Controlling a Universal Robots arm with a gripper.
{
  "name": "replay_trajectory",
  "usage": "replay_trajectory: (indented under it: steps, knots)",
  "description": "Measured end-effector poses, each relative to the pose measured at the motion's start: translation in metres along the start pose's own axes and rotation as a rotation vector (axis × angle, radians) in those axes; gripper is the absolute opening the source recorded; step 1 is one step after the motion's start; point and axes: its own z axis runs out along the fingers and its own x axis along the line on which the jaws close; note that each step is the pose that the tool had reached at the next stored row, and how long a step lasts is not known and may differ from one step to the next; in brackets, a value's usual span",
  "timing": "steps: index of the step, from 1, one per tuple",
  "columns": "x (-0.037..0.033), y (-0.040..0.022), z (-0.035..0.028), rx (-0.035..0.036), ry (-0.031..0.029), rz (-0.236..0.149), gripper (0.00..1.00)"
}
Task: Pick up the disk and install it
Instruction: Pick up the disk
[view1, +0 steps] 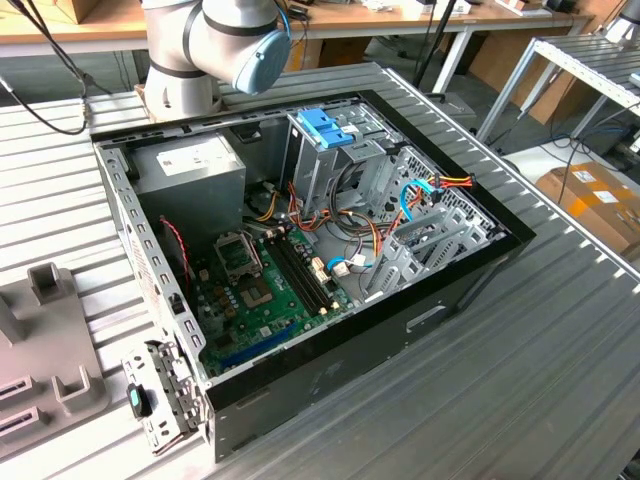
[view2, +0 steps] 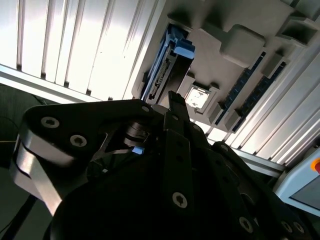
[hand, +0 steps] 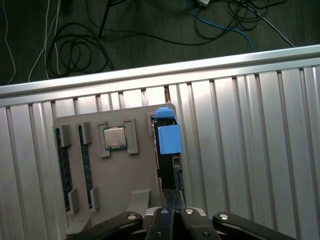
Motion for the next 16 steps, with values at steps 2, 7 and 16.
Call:
replay_trajectory:
  steps: [2, 7, 16]
  knots:
    - [0.0004, 0.0029, 0.0, 0.0, 0.0, 0.0, 0.11]
    - [0.0014, 0.0107, 0.0002, 0.0, 0.0, 0.0, 0.11]
    - [0.0017, 0.0127, 0.0002, -0.0001, 0.0, 0.0, 0.11]
